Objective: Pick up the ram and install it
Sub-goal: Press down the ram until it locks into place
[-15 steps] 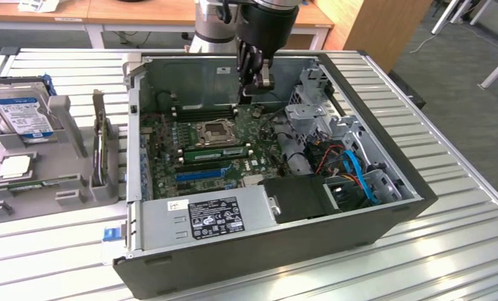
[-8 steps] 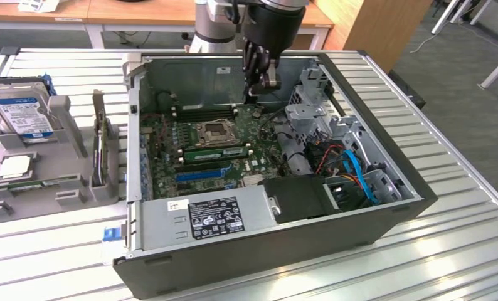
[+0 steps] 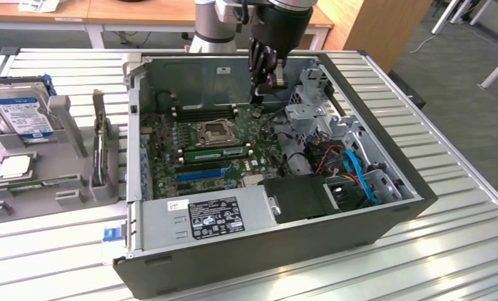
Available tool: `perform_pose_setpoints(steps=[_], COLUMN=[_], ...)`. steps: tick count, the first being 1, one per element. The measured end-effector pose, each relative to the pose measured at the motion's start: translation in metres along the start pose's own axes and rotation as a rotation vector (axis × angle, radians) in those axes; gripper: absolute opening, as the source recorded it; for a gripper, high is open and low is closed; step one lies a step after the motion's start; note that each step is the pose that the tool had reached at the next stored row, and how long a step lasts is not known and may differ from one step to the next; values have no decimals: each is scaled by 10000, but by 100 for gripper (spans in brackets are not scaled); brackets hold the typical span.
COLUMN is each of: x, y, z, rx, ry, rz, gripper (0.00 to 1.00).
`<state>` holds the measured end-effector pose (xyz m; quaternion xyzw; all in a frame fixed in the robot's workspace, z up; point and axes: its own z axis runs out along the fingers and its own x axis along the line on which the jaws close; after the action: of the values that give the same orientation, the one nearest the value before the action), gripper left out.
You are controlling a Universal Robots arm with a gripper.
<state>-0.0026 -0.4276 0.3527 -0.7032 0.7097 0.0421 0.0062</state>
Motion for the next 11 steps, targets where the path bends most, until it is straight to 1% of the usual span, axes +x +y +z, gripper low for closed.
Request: perform_pose_setpoints(steps=[5,11], x=[0,3], y=[0,-2], z=[0,33], rx=[0,12], ry=[2,1], rz=[1,0], gripper=[10,10])
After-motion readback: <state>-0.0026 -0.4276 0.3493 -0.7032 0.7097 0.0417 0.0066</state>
